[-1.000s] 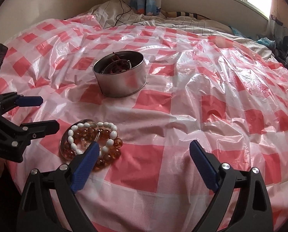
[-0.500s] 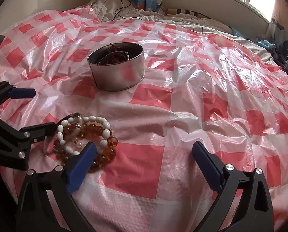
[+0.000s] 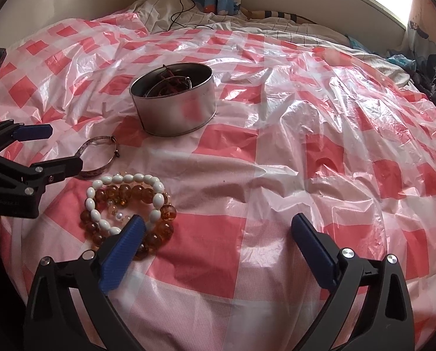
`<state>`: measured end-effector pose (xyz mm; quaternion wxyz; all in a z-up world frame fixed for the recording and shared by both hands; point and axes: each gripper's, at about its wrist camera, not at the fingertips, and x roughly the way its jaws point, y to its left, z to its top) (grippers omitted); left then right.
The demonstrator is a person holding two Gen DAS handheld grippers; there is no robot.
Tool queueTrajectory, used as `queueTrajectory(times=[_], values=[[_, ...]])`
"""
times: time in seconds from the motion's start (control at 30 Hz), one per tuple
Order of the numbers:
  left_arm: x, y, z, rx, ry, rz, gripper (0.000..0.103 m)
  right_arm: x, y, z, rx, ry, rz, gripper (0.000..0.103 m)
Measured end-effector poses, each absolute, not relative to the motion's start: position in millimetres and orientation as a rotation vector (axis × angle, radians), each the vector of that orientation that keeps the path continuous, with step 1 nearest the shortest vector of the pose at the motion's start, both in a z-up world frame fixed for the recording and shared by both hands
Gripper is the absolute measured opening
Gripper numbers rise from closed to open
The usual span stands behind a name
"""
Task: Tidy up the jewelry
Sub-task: 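Move the open left gripper toward the silver bangle on the sheet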
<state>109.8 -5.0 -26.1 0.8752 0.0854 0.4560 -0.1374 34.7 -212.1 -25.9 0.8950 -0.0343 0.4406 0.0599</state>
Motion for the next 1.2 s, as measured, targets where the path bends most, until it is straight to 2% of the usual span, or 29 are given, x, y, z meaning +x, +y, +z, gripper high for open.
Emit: queueTrajectory(times=[0.13, 0.2, 0.33, 0.53, 0.6, 0.7, 0.77, 0.87, 1.03, 1.2], values=[[119.5, 8.6, -24.1, 0.050, 0.941, -0.288, 0.094, 31.7, -213.6, -20.9, -0.053, 0.894, 0.130, 0.095], [124.0, 12.4, -23.5, 0.010, 0.933, -0.292, 0.089, 29.8, -215.1, -15.8, -0.034, 0.869, 0.136, 0.095], [132.2, 9.2, -35.6, 0.007, 0.975, -0.303, 0.072, 26.2, -217.9, -5.5, -0.006, 0.819, 0.146, 0.095], [138.2, -2.2, -49.3, 0.069, 0.983, -0.290, 0.070, 24.9, -228.7, 2.7, 0.078, 0.779, 0.172, 0.095], [139.4, -2.7, -50.5, 0.074, 0.983, -0.283, 0.066, 26.0, -235.5, 3.5, 0.125, 0.776, 0.178, 0.095], [141.8, -0.9, -50.7, 0.079, 0.986, -0.264, 0.045, 28.4, -245.3, 2.7, 0.198, 0.779, 0.187, 0.095], [144.2, 2.9, -50.0, 0.089, 0.991, -0.247, 0.020, 30.2, -245.5, 0.9, 0.207, 0.792, 0.190, 0.095], [144.6, 8.9, -45.5, 0.070, 0.990, -0.248, 0.005, 31.3, -234.5, -2.5, 0.163, 0.812, 0.218, 0.095], [138.6, 13.2, -36.6, 0.055, 0.960, -0.257, 0.003, 27.8, -210.7, -5.4, 0.039, 0.812, 0.236, 0.095], [141.5, 12.0, -42.1, 0.077, 0.994, -0.259, 0.004, 28.6, -211.2, -7.7, 0.044, 0.821, 0.239, 0.095]])
